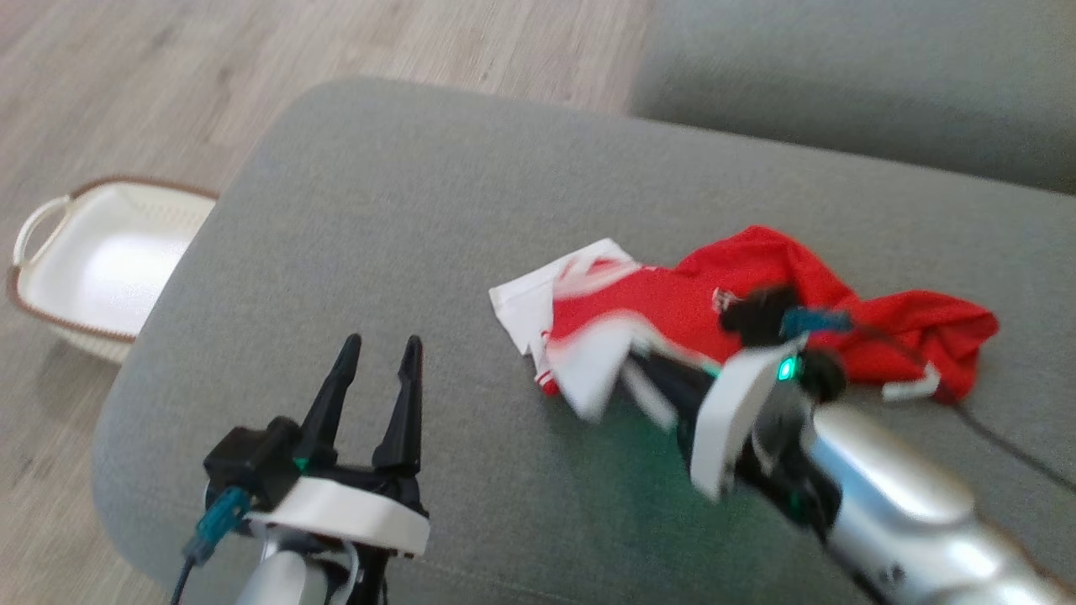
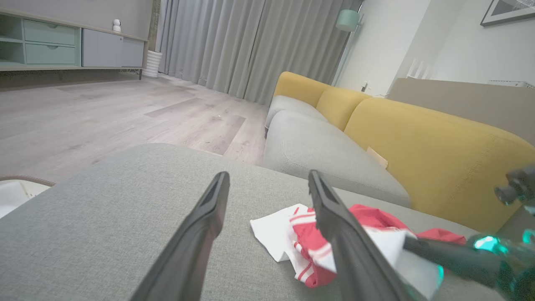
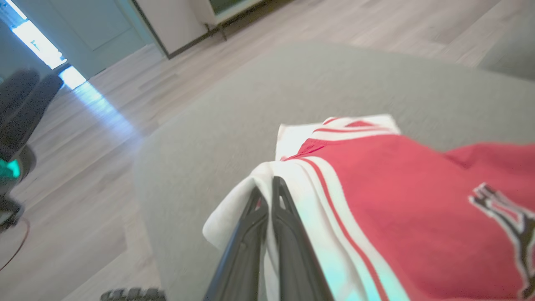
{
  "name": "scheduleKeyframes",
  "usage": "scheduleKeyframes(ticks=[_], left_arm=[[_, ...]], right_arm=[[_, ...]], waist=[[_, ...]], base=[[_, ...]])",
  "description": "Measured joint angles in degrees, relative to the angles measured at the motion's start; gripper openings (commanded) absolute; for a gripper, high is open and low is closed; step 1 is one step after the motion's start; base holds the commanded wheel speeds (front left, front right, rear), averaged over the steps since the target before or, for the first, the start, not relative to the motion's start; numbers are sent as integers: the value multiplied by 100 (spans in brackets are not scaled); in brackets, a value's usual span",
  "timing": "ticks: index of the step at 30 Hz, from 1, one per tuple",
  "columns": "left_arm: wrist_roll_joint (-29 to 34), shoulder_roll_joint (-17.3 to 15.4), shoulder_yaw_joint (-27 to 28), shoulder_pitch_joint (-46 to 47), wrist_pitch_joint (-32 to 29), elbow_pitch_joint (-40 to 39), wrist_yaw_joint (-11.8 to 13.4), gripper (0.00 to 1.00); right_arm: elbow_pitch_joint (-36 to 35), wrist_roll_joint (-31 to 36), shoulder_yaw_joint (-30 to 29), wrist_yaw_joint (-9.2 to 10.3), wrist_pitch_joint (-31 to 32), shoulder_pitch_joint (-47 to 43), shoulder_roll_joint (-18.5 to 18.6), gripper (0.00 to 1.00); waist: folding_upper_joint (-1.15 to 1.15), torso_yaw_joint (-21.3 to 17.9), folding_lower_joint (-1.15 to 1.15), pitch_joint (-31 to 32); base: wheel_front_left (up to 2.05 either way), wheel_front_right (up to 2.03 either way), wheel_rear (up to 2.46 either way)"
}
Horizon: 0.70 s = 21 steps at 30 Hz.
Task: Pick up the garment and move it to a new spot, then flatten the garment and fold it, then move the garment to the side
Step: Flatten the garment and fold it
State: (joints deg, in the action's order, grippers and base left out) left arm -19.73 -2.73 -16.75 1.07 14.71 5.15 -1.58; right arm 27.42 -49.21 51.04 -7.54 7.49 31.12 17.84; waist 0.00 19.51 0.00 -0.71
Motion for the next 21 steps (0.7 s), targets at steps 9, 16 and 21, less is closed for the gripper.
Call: scheduleKeyframes(ticks=[9,16,21], left_arm=[[49,-8,100,-231,0,11,-3,100],[48,-8,112,-232,0,-15,-37,100],[48,-8,180,-232,0,-47,-35,100]], right_arm=[[-487,-176,305,0,732,-1005,266,13],[86,902,-240,0,275,-1071,26,100],[112,1427,-1085,0,105,-1243,-147,100]], waist=[[0,-317,0,399],[0,-655,0,411],[0,-962,0,374]], base=[[0,0,0],[0,0,0],[0,0,0]])
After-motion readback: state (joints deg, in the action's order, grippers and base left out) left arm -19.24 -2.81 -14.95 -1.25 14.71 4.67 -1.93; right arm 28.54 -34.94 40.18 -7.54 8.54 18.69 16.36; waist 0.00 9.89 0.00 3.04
